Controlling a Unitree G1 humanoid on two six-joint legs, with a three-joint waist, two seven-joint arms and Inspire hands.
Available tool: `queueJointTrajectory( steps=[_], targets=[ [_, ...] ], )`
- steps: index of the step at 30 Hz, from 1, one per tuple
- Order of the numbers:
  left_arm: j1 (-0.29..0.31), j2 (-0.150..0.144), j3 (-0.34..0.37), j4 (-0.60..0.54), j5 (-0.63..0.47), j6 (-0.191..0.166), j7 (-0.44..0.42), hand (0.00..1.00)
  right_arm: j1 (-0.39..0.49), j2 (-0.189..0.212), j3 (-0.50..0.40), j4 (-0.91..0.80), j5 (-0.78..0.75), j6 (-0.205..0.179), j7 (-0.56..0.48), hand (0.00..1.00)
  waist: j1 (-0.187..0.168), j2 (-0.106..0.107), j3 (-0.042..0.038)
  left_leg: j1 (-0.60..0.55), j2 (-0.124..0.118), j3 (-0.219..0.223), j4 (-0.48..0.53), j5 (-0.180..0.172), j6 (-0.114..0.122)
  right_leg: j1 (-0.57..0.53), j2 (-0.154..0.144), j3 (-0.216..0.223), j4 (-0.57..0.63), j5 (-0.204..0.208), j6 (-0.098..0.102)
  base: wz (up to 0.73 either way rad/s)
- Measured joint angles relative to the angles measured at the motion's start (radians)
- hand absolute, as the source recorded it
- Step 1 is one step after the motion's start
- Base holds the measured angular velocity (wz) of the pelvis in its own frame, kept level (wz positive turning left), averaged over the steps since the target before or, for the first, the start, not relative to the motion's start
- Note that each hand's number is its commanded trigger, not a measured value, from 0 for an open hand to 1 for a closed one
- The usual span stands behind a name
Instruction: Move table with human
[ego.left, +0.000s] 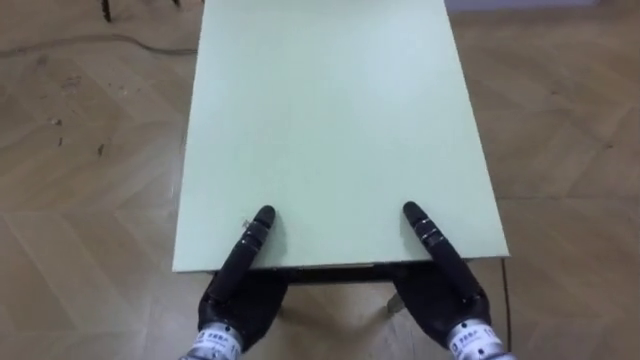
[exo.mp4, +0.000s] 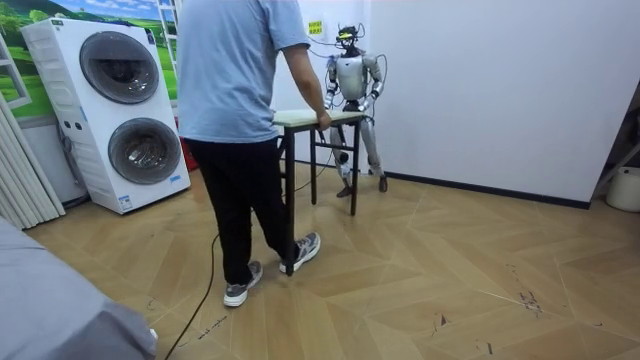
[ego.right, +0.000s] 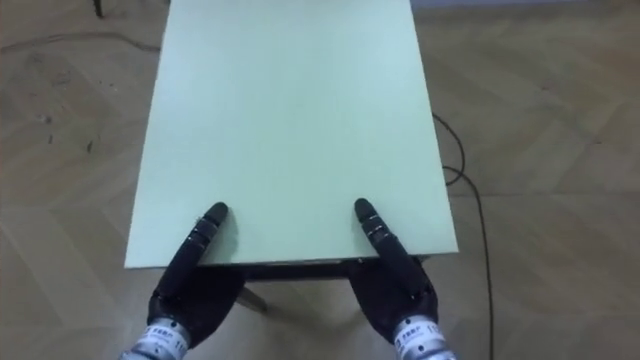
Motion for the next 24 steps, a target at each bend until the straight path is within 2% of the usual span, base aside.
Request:
queueJointTrajectory(
  steps=[1, 2, 3, 4, 5, 6, 7, 8, 10, 11, 12, 13, 14, 15, 16, 17, 18, 19, 20, 21, 22, 23, 24],
  targets=[
    [-0.019, 0.003, 0.0, 0.001, 0.007, 0.002, 0.008, 1.0, 0.0, 0.004, 0.0, -0.001, 0.015, -0.002, 0.001, 1.0, -0.017, 0.003, -0.0002, 0.038, -0.02, 0.009, -0.119, -0.035, -0.019, -0.045, -0.02, 0.041, 0.053, 0.0, 0.001, 0.76],
    [-0.026, 0.01, -0.004, 0.001, 0.007, 0.002, 0.012, 1.0, 0.003, 0.005, 0.0, -0.003, 0.019, -0.002, 0.001, 1.0, -0.03, 0.0, -0.0014, 0.049, -0.033, 0.015, -0.164, -0.035, -0.02, -0.069, -0.038, 0.07, 0.087, 0.001, 0.001, 0.81],
    [-0.034, 0.013, -0.015, 0.001, 0.007, 0.001, 0.02, 1.0, 0.012, -0.002, -0.001, -0.015, 0.024, -0.001, 0.001, 1.0, -0.053, -0.001, 0.0007, 0.08, -0.067, 0.016, -0.242, -0.028, -0.014, -0.153, -0.071, 0.132, 0.237, 0.008, -0.009, 0.36],
    [-0.021, 0.019, -0.016, 0.003, 0.007, -0.014, 0.015, 1.0, 0.019, 0.009, -0.007, -0.012, 0.018, 0.009, 0.001, 1.0, -0.051, 0.023, -0.0018, 0.096, -0.051, 0.015, -0.281, -0.043, -0.014, -0.239, 0.001, 0.208, 0.226, 0.007, -0.009, -0.03],
    [-0.01, 0.031, -0.015, -0.002, 0.005, -0.03, 0.0, 1.0, 0.018, 0.025, -0.007, -0.013, 0.006, 0.016, 0.001, 1.0, -0.043, 0.031, -0.0047, 0.086, -0.038, 0.016, -0.288, -0.054, -0.018, -0.259, 0.06, 0.242, 0.127, 0.042, -0.026, -0.17],
    [0.001, 0.05, -0.011, -0.016, -0.005, -0.05, -0.026, 1.0, 0.025, 0.055, -0.002, -0.028, -0.012, 0.013, 0.009, 1.0, -0.049, 0.017, -0.0059, 0.048, -0.058, 0.017, -0.274, -0.099, -0.033, -0.274, 0.072, 0.213, -0.006, 0.202, -0.082, -0.18],
    [-0.005, 0.028, -0.012, -0.014, 0.002, -0.053, -0.024, 1.0, 0.019, 0.033, -0.004, -0.037, -0.009, 0.005, 0.023, 1.0, -0.025, 0.03, -0.0019, 0.026, -0.072, 0.027, -0.245, -0.162, -0.015, -0.307, 0.045, 0.168, 0.027, 0.197, -0.072, -0.07],
    [-0.013, 0.023, -0.015, -0.008, 0.002, -0.053, -0.02, 1.0, 0.017, 0.033, -0.003, -0.037, -0.009, 0.002, 0.023, 1.0, -0.018, 0.029, -0.0018, 0.016, -0.091, 0.026, -0.239, -0.174, -0.01, -0.323, 0.032, 0.164, 0.04, 0.198, -0.074, -0.06],
    [-0.068, 0.006, -0.048, 0.042, 0.001, -0.071, -0.009, 1.0, 0.013, 0.031, -0.022, -0.035, -0.011, -0.011, 0.011, 1.0, -0.024, 0.019, -0.0023, 0.001, -0.151, 0.027, -0.268, -0.181, 0.003, -0.334, -0.037, 0.113, 0.035, 0.22, -0.071, 0.32],
    [-0.082, 0.004, -0.058, 0.056, 0.002, -0.078, -0.004, 1.0, 0.013, 0.031, -0.027, -0.035, -0.013, -0.012, 0.006, 1.0, -0.024, 0.014, -0.0019, 0.002, -0.165, 0.027, -0.279, -0.184, 0.009, -0.335, -0.054, 0.1, 0.03, 0.228, -0.07, 0.3],
    [-0.096, -0.001, -0.07, 0.073, 0.001, -0.089, 0.0, 1.0, 0.014, 0.032, -0.034, -0.031, -0.023, -0.011, 0.001, 1.0, -0.027, 0.004, -0.0022, -0.005, -0.192, 0.03, -0.283, -0.197, 0.03, -0.334, -0.091, 0.063, 0.012, 0.25, -0.071, 0.1],
    [-0.091, -0.004, -0.074, 0.082, 0.003, -0.093, 0.0, 1.0, 0.023, 0.038, -0.037, -0.024, -0.029, -0.011, 0.001, 1.0, -0.025, -0.017, -0.0037, -0.024, -0.224, 0.035, -0.261, -0.191, 0.048, -0.326, -0.119, 0.056, -0.011, 0.28, -0.062, 0.05],
    [-0.085, -0.005, -0.075, 0.082, 0.004, -0.093, 0.0, 1.0, 0.028, 0.039, -0.037, -0.024, -0.031, -0.009, 0.001, 1.0, -0.027, -0.024, -0.0029, -0.035, -0.236, 0.036, -0.249, -0.19, 0.058, -0.319, -0.13, 0.058, -0.031, 0.299, -0.054, 0.0],
    [-0.074, -0.004, -0.077, 0.082, 0.005, -0.093, 0.0, 1.0, 0.04, 0.039, -0.044, -0.024, -0.033, -0.006, 0.001, 1.0, -0.039, -0.04, -0.0066, -0.054, -0.263, 0.037, -0.223, -0.187, 0.077, -0.306, -0.147, 0.067, -0.072, 0.342, -0.041, 0.14],
    [-0.06, -0.006, -0.078, 0.082, 0.005, -0.092, 0.0, 1.0, 0.05, 0.04, -0.047, -0.023, -0.038, 0.004, 0.001, 1.0, -0.052, -0.048, -0.0095, -0.074, -0.282, 0.04, -0.193, -0.186, 0.098, -0.29, -0.163, 0.071, -0.116, 0.384, -0.001, 0.14],
    [-0.057, -0.007, -0.081, 0.085, 0.005, -0.091, 0.0, 1.0, 0.056, 0.039, -0.05, -0.023, -0.038, 0.007, 0.001, 1.0, -0.056, -0.051, -0.0096, -0.082, -0.29, 0.041, -0.176, -0.186, 0.108, -0.281, -0.167, 0.076, -0.141, 0.406, 0.039, 0.0],
    [-0.055, -0.007, -0.085, 0.092, 0.0, -0.091, 0.001, 1.0, 0.061, 0.038, -0.054, -0.019, -0.037, 0.014, 0.001, 1.0, -0.055, -0.059, -0.0101, -0.101, -0.301, 0.051, -0.155, -0.181, 0.128, -0.268, -0.17, 0.097, -0.19, 0.449, 0.14, -0.05],
    [-0.052, -0.006, -0.088, 0.099, -0.003, -0.091, 0.001, 1.0, 0.063, 0.039, -0.057, -0.014, -0.038, 0.023, 0.001, 1.0, -0.063, -0.065, -0.0112, -0.113, -0.314, 0.066, -0.144, -0.18, 0.16, -0.257, -0.18, 0.126, -0.216, 0.487, 0.204, -0.03],
    [-0.052, -0.011, -0.091, 0.106, -0.006, -0.09, 0.001, 1.0, 0.066, 0.036, -0.06, -0.012, -0.038, 0.026, 0.0, 1.0, -0.064, -0.057, -0.0081, -0.118, -0.306, 0.077, -0.13, -0.18, 0.169, -0.258, -0.185, 0.137, -0.166, 0.47, 0.174, 0.22],
    [-0.053, -0.025, -0.093, 0.118, 0.006, -0.076, 0.006, 1.0, 0.089, 0.033, -0.067, -0.01, -0.031, 0.026, 0.0, 1.0, -0.072, -0.043, -0.0081, -0.119, -0.272, 0.109, -0.113, -0.183, 0.174, -0.266, -0.201, 0.168, 0.011, 0.341, 0.093, 0.6],
    [-0.054, -0.024, -0.094, 0.118, 0.015, -0.062, 0.009, 1.0, 0.111, 0.034, -0.068, -0.011, -0.009, 0.02, 0.003, 1.0, -0.087, -0.042, -0.0089, -0.114, -0.23, 0.166, -0.114, -0.175, 0.171, -0.257, -0.217, 0.215, 0.185, 0.207, 0.102, 0.75],
    [-0.058, -0.023, -0.095, 0.118, 0.024, -0.054, 0.013, 1.0, 0.12, 0.034, -0.065, -0.011, 0.007, 0.014, 0.005, 1.0, -0.092, -0.042, -0.0089, -0.112, -0.214, 0.185, -0.116, -0.171, 0.162, -0.244, -0.222, 0.24, 0.247, 0.154, 0.113, 0.83],
    [-0.064, -0.019, -0.096, 0.118, 0.035, -0.04, 0.02, 1.0, 0.131, 0.028, -0.059, -0.012, 0.028, 0.005, 0.009, 1.0, -0.096, -0.045, -0.0088, -0.105, -0.198, 0.217, -0.121, -0.158, 0.14, -0.199, -0.231, 0.279, 0.315, 0.072, 0.141, 0.42]
  ],
)
